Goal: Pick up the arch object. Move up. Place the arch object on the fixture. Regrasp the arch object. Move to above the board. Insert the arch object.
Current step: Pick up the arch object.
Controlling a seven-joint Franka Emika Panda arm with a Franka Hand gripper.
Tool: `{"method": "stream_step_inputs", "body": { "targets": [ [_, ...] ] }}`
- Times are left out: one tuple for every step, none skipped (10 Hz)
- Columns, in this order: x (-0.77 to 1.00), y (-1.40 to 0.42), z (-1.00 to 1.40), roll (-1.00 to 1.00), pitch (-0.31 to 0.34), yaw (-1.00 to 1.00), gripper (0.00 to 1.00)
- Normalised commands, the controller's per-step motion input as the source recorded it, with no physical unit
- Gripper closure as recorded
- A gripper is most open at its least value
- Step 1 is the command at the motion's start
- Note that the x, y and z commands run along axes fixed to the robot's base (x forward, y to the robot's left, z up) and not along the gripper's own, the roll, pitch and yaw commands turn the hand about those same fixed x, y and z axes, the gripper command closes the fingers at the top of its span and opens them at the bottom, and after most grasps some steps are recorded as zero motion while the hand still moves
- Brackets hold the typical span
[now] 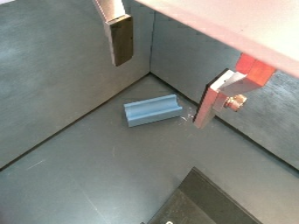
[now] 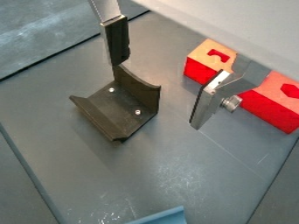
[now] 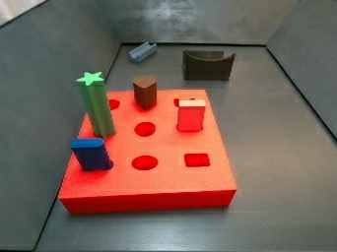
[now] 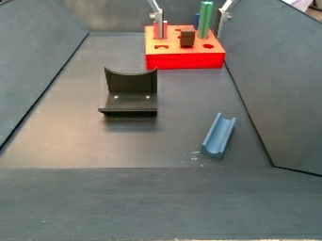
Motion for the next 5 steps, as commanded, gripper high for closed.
{"method": "stream_step_inputs", "body": {
  "targets": [
    [0.0,0.0,0.0,-0.01,0.0,0.0,0.0],
    [-0.19,0.42,-0.55,0.0,0.0,-0.57,0.0],
    [-0.39,0.34,-0.7,0.02,-0.077,-0.64,0.0],
    [-0.46,0.35,-0.75,0.02,-0.16,-0.63,0.0],
    [-0.45,0.28,-0.79,0.03,-0.147,-0.71,0.0]
  ]
}}
